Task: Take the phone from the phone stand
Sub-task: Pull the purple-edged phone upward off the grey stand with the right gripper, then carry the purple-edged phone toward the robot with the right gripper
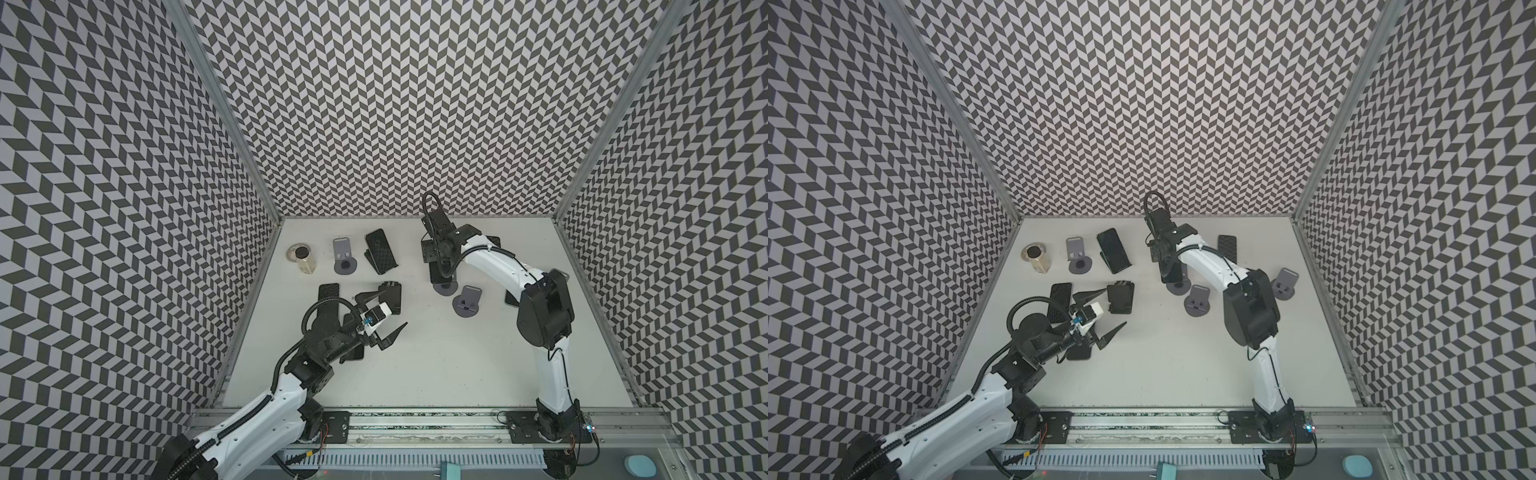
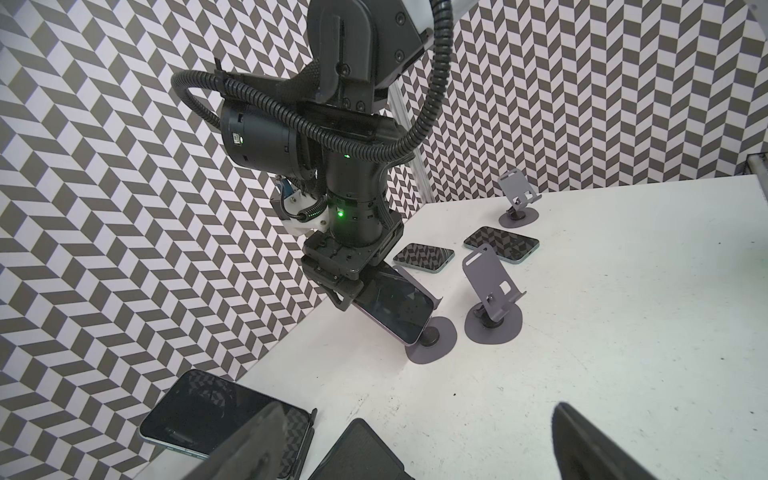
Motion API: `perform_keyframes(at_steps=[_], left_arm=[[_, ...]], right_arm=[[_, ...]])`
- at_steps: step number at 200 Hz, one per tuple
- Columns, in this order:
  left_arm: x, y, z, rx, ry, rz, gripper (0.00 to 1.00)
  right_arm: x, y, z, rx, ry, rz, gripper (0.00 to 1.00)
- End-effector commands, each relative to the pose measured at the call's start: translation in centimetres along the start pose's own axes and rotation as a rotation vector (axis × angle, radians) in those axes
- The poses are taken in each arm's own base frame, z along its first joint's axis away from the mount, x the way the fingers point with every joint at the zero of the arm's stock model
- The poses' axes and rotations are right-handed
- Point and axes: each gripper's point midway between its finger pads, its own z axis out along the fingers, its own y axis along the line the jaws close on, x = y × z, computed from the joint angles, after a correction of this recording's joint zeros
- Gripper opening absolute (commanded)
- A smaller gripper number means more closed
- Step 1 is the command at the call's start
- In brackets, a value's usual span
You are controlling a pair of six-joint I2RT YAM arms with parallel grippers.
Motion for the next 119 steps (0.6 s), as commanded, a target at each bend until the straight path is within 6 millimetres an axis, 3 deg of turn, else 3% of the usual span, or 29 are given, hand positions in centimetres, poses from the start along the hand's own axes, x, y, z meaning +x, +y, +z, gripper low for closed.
perform_keyframes(at_steps=[1,119], left_arm=[[0.0,-0.4,-0.1,0.014,-0.006,0.015,1.00],[0.0,-0.4,-0.1,0.015,-0.005,0.018,1.00]], right_arm=[[-1.1,-0.2,-0.8,-0.001,-0.030,0.015,0.71],[-2.3,-0.3,-1.9,-0.025,-0.072,0.023,0.68]])
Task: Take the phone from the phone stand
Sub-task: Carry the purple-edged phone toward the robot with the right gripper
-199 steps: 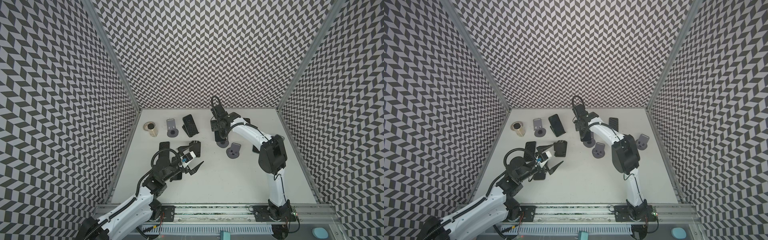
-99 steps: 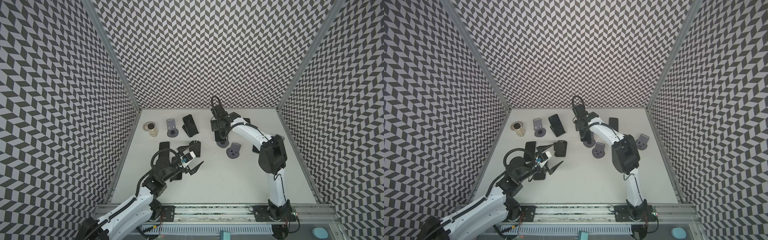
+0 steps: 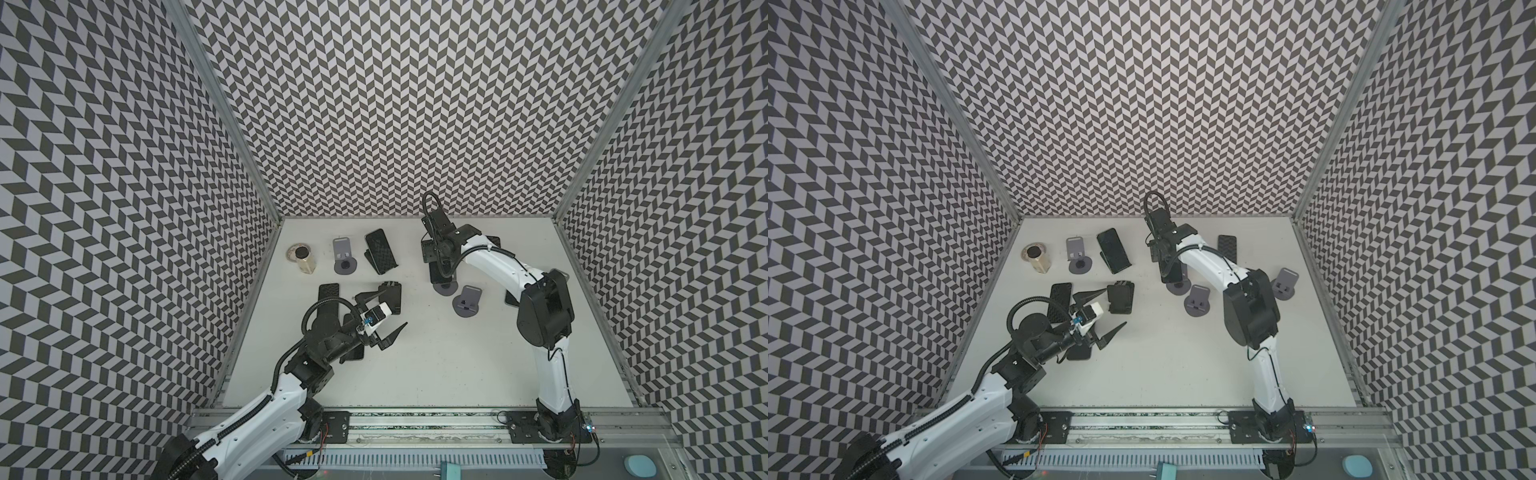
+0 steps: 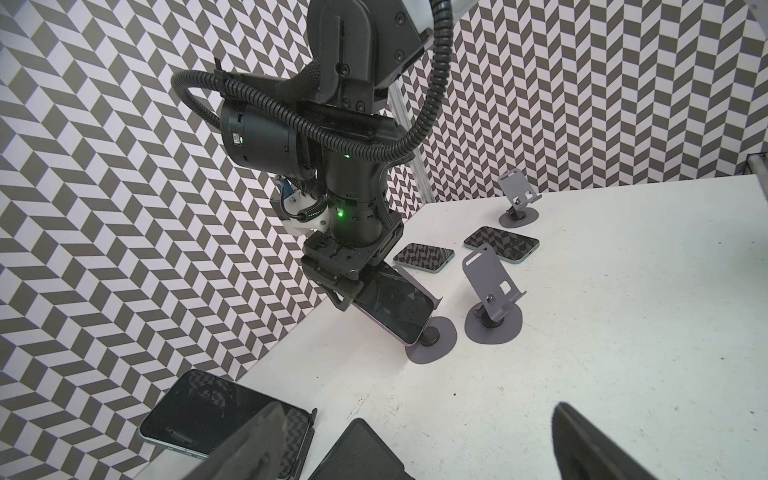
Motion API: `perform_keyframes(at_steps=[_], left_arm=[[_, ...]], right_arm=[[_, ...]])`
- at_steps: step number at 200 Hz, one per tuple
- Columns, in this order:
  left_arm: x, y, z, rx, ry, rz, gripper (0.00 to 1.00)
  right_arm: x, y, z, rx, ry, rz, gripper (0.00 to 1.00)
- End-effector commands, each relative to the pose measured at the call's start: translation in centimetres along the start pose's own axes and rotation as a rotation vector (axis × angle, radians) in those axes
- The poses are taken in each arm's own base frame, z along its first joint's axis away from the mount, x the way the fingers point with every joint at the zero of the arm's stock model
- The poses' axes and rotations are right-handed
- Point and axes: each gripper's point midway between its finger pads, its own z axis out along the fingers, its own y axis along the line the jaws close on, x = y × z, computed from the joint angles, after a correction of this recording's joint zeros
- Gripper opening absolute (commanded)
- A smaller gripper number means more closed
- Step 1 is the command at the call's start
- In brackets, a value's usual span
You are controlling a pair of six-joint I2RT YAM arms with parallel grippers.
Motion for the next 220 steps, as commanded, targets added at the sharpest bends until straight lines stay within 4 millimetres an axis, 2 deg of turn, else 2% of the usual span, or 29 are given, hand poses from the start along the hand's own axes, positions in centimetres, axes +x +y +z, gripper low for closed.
perform_keyframes(at_steps=[1,48,159,220], left_arm=[[0.0,-0.4,-0.1,0.015,-0.005,0.018,1.00],[0.0,-0.4,-0.1,0.016,-0.004,0.017,1.00],[0.3,-0.6,0.1,0.025,0.011,0.003,1.00],[0.3,-0.6,0.1,0.030,0.024,-0.009,1.00]], right_arm=[[-2.3,-0.3,-2.0,-0.023,-0.072,0.023,0.68],[-3.6,-0.3,-3.6,-0.056,-0.128,0.031,0.67],[-4.8,-0.2,-7.1,-0.129,-0.193,0.057,0.65],[-3.7,0.4,-10.0,-0.224,-0.166,0.069,0.64]])
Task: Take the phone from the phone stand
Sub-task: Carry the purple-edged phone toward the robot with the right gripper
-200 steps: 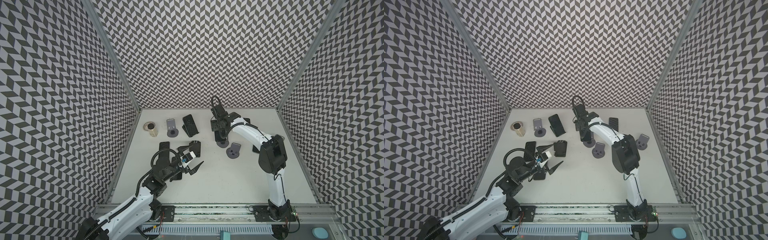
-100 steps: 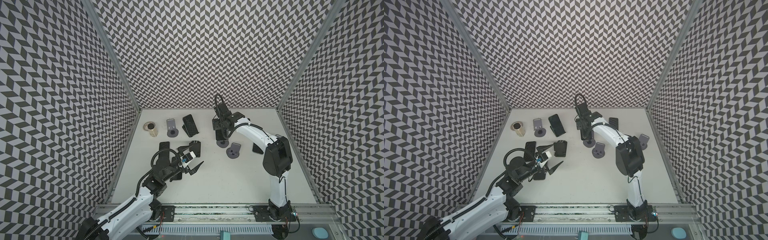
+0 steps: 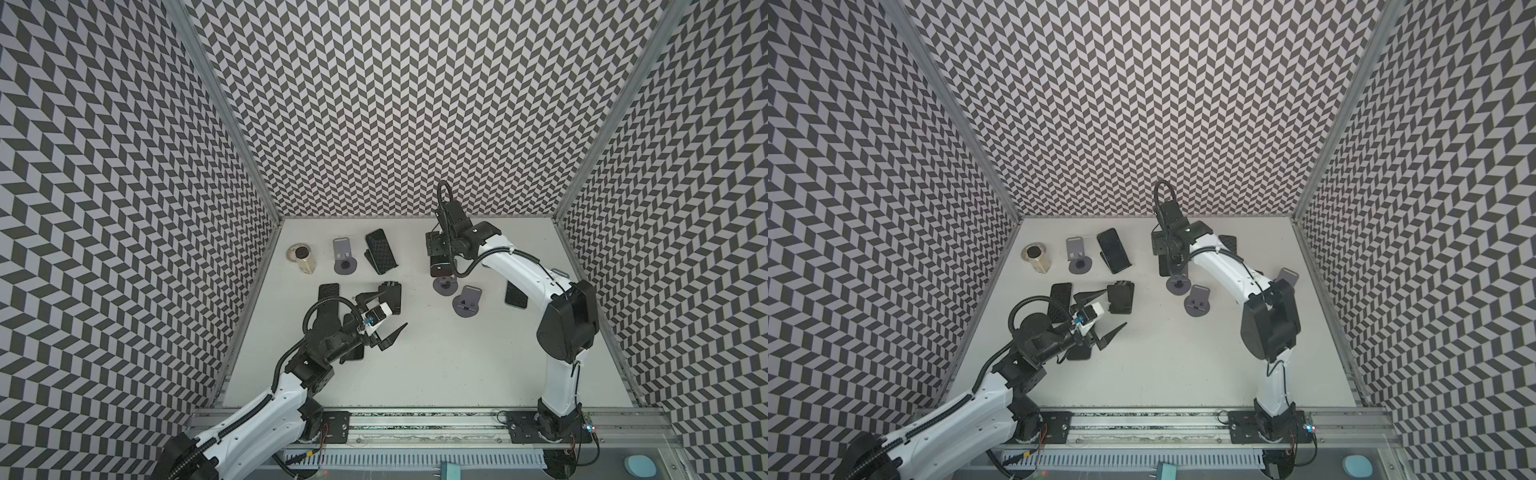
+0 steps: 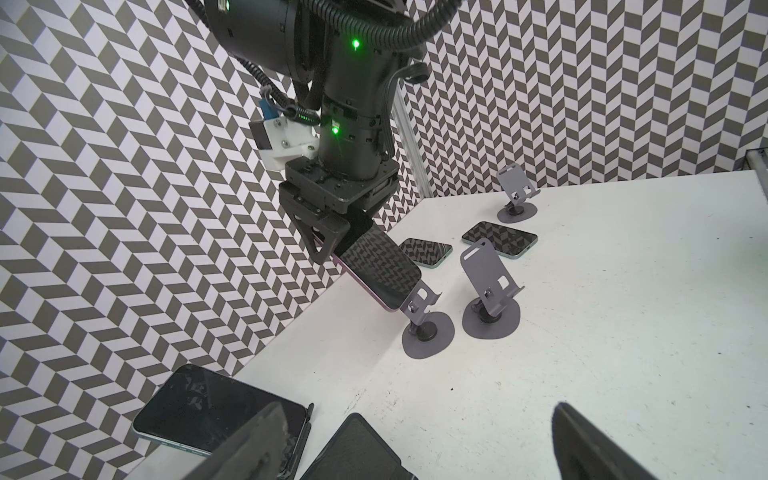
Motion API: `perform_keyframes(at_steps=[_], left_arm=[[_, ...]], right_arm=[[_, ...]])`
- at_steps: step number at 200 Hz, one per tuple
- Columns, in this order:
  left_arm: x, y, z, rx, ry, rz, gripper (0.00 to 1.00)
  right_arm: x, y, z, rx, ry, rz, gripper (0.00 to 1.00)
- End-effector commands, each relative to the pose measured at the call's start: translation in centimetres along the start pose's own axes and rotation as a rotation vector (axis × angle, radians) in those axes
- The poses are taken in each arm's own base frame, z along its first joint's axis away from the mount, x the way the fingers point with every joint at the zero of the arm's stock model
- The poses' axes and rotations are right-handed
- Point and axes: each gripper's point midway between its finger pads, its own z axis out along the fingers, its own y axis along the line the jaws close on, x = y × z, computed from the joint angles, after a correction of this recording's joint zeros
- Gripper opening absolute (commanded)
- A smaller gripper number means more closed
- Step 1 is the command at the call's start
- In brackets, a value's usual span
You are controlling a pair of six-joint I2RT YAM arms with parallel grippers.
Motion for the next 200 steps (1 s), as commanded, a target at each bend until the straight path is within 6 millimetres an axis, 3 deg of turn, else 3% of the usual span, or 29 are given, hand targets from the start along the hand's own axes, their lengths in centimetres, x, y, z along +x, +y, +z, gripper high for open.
perform_keyframes(at_steps=[1,47,103,151,200], left_arm=[[-0.2,-0.4,0.0,0.023,0.006,-0.002,1.00],[-1.0,-0.3,-0.3,0.028,0.005,-0.018,1.00],[-2.8,-2.3,-0.2,0.106,0.006,0.010,1.00],[-4.0,-5.0,-1.0,0.201,-0.002,-0.004,1.00],[-3.0,-6.8,-2.4,0.245,0.008,0.006,1.00]], right_arm=[[-1.8,0.8,-3.5,-0.083,-0.070,0.037,0.64],[-0.2,1.3,-6.6,-0.149,-0.048,0.081,0.62],[2.9,2.3,-9.9,-0.192,-0.017,0.111,0.61],[7.2,4.9,-11.9,-0.243,0.036,0.104,0.60],[12.3,7.7,-12.9,-0.291,0.110,0.111,0.60]])
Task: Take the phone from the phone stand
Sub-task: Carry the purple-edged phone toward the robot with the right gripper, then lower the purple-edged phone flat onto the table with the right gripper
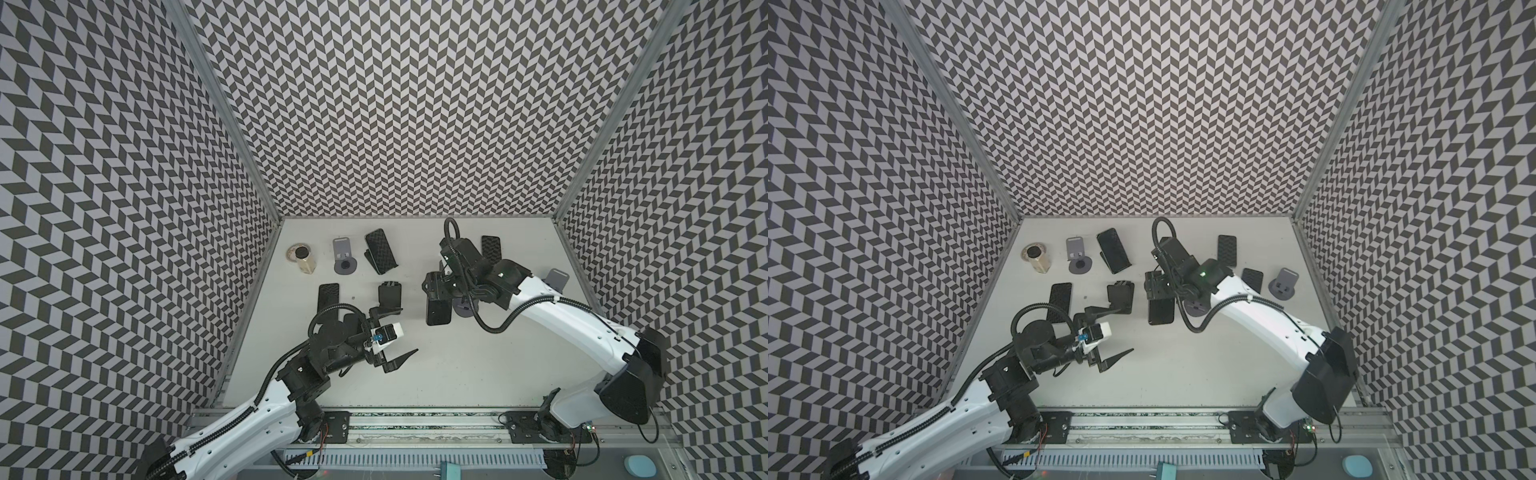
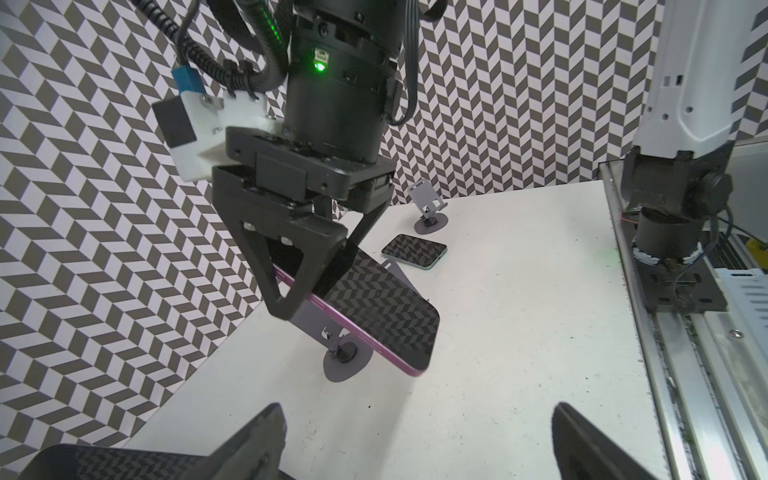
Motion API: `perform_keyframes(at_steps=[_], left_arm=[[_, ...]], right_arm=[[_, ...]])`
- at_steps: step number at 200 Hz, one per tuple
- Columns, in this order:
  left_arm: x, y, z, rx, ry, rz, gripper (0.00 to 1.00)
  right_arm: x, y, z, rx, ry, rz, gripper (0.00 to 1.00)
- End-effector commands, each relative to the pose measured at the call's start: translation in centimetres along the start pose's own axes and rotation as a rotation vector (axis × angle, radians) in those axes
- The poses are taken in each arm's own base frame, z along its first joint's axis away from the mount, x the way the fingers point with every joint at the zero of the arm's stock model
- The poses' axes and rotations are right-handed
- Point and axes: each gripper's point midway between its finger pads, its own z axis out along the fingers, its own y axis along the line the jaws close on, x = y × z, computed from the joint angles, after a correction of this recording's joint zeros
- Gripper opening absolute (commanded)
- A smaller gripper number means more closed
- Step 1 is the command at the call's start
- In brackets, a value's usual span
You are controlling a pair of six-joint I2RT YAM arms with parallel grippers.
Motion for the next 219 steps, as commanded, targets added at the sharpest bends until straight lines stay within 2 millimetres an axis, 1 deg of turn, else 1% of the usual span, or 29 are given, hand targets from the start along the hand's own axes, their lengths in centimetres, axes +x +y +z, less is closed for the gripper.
perform_keyframes(at_steps=[1,27,47,71,91,116,165,167,171,219], left_arm=[[0.7,-0.8,-0.6,0.014,0.019,0.007,1.00],[1.9,-1.1,-1.0,-0.004,0.018,-0.002,1.00],[2.7,-1.5,-1.3,-0.003,0.015,-0.023,1.00],[3.4,-2.4,-1.4,0.019,0.020,-0.032,1.00],[3.7,-2.5,-1.3,0.017,0.032,-0.020,1.00],[4.1,-2.4,-1.3,0.009,0.040,-0.006,1.00],[4.6,-2.5,-1.3,0.005,0.053,0.007,1.00],[4.1,-2.3,-1.5,-0.005,0.032,0.015,1.00],[3.9,-2.3,-1.6,-0.009,0.023,0.019,1.00],[3.8,-2.2,-1.7,-0.018,0.015,0.028,1.00]], right_arm=[[0.4,2.0,-1.4,-0.067,-0.045,0.054,0.60],[3.2,2.4,-0.7,-0.077,0.000,0.077,0.60],[5.2,2.0,-0.1,-0.067,0.039,0.093,0.60],[7.0,1.3,0.7,-0.056,0.079,0.116,0.60],[8.2,1.0,1.5,-0.055,0.111,0.121,0.59],[9.1,0.9,2.6,-0.045,0.149,0.122,0.59],[9.5,1.2,4.2,-0.023,0.187,0.141,0.59],[9.5,1.2,4.2,-0.022,0.189,0.143,0.59],[9.5,1.2,4.4,-0.018,0.193,0.145,0.59],[10.6,1.3,5.8,0.002,0.247,0.165,0.59]])
